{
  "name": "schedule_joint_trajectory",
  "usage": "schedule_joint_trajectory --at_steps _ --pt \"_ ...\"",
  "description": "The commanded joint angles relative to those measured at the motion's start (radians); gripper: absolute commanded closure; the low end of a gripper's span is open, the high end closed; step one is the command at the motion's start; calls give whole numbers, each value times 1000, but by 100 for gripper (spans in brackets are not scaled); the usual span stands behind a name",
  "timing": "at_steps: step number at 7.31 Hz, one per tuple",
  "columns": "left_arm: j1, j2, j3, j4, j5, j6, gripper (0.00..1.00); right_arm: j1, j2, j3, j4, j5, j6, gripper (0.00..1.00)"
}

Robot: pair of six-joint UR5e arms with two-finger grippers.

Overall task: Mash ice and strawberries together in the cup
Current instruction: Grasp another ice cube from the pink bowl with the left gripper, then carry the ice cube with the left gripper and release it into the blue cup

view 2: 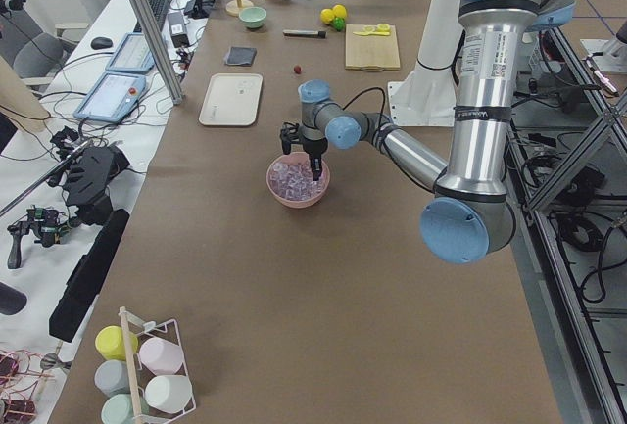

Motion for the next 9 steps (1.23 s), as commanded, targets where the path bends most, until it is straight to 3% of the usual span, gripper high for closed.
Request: schedule_joint_trajectory --at_steps 1,3,6,8,9 --pt "-64 -65 3 58 -60 37 100 0 2 3 0 7 0 0" --pt "-81 -266 30 179 -97 30 100 0 3 1 0 6 0 0" --pt "29 -500 129 181 -88 -115 100 0 2 0 0 6 0 0" --pt "159 -669 234 175 37 -240 100 0 0 -2 0 6 -2 0" --pt "178 -717 301 128 47 -275 100 0 0 -3 -2 6 -2 0"
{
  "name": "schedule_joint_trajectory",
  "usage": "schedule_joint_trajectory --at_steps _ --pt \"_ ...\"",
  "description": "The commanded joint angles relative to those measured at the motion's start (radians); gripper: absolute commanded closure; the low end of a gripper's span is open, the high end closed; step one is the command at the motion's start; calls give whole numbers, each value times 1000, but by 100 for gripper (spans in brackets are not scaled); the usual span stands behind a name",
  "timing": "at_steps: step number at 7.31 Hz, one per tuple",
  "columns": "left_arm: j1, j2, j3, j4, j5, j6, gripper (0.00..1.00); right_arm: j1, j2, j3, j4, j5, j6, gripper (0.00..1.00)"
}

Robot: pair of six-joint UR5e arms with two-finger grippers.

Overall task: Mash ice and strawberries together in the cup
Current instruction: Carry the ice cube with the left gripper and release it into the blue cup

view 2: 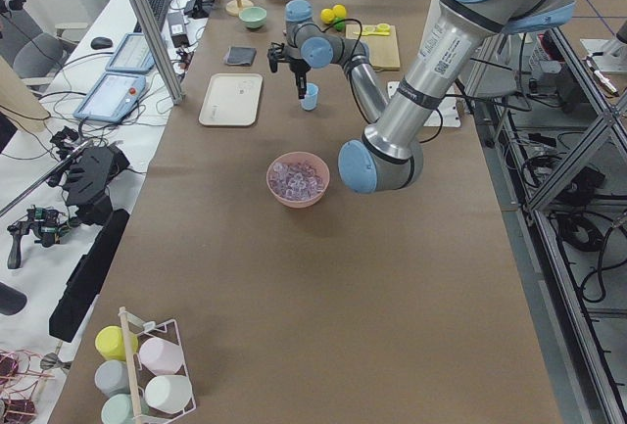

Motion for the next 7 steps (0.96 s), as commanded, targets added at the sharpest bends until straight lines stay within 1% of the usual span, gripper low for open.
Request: schedule_joint_trajectory --at_steps 1,2,3,5,6,7 --pt "54 -98 151 -123 38 -76 100 0 -1 -1 0 0 -1 0" --pt "54 -104 195 -160 39 -74 100 0 -1 -1 0 0 -1 0" --pt "54 -112 213 -177 65 -70 100 0 -2 -1 0 0 -1 0" --pt "83 -110 215 -191 70 -78 100 0 -2 -1 0 0 -1 0" --pt "83 -107 215 -191 71 -77 84 0 -2 -1 0 0 1 0" --pt "83 -105 215 -191 76 -72 38 0 -2 0 0 0 1 0"
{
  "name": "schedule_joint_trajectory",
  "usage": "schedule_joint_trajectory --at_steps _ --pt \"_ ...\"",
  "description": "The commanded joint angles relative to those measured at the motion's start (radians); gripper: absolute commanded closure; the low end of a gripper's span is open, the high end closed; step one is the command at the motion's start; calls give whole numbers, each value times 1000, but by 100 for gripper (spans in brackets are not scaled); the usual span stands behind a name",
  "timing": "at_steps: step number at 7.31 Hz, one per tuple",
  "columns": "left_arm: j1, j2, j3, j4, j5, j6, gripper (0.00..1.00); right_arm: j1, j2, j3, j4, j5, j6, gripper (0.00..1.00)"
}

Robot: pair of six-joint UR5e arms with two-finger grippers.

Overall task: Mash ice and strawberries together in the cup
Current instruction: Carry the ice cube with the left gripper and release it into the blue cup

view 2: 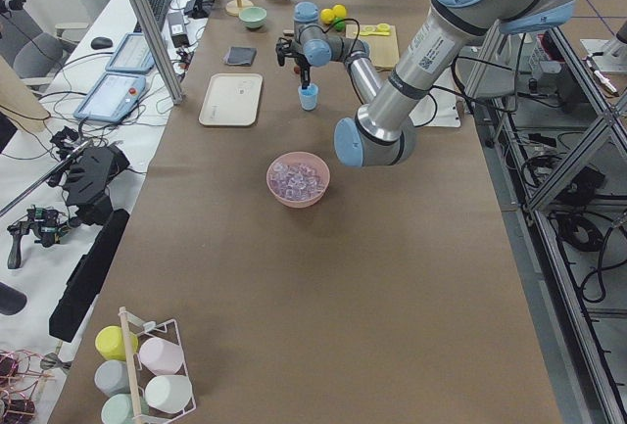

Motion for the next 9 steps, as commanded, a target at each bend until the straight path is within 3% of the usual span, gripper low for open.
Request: schedule_joint_trajectory --at_steps 1,3,5,6,9 --pt "-3 2 -3 -1 4 7 36 -2 12 4 0 0 10 0" --pt "-50 28 -50 11 -5 52 30 -11 61 9 -2 2 72 0" --pt "-116 176 -232 116 -52 251 30 -60 107 27 0 15 184 0" --pt "-139 213 -275 182 -45 373 30 -83 113 50 11 15 235 0" --pt "-193 354 -377 200 24 654 29 -173 110 46 231 23 494 0"
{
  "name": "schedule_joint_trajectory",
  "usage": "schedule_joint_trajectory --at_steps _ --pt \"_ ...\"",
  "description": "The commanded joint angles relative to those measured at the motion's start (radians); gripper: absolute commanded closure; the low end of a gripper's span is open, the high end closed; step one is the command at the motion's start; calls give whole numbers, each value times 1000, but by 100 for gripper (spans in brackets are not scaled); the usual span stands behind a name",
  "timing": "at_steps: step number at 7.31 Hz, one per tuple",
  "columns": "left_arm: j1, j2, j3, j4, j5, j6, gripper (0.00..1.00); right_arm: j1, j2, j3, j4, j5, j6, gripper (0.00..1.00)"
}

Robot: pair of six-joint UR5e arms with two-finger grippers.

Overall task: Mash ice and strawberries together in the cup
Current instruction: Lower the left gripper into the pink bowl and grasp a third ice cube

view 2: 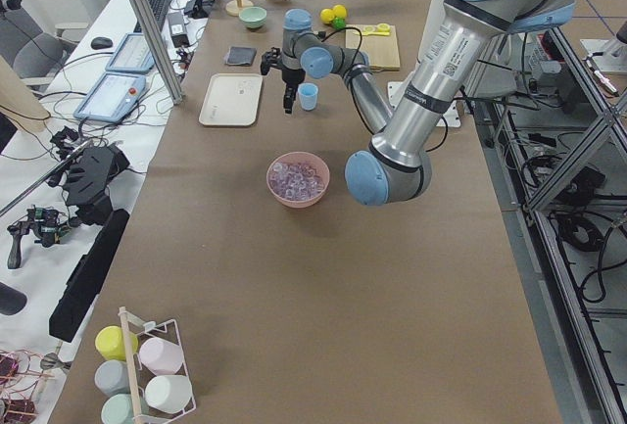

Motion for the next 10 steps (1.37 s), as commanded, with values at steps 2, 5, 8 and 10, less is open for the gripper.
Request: schedule_joint_trajectory --at_steps 2,5,8,10 --pt "-83 122 -40 -4 20 368 29 -55 -5 -2 113 2 121 0" --pt "-110 253 11 -206 6 454 29 -69 -9 -2 116 3 121 0" --pt "-117 264 35 -208 4 541 31 -71 -20 -2 117 5 121 0" --pt "-117 262 61 -209 4 544 32 -71 -32 -2 121 37 119 0"
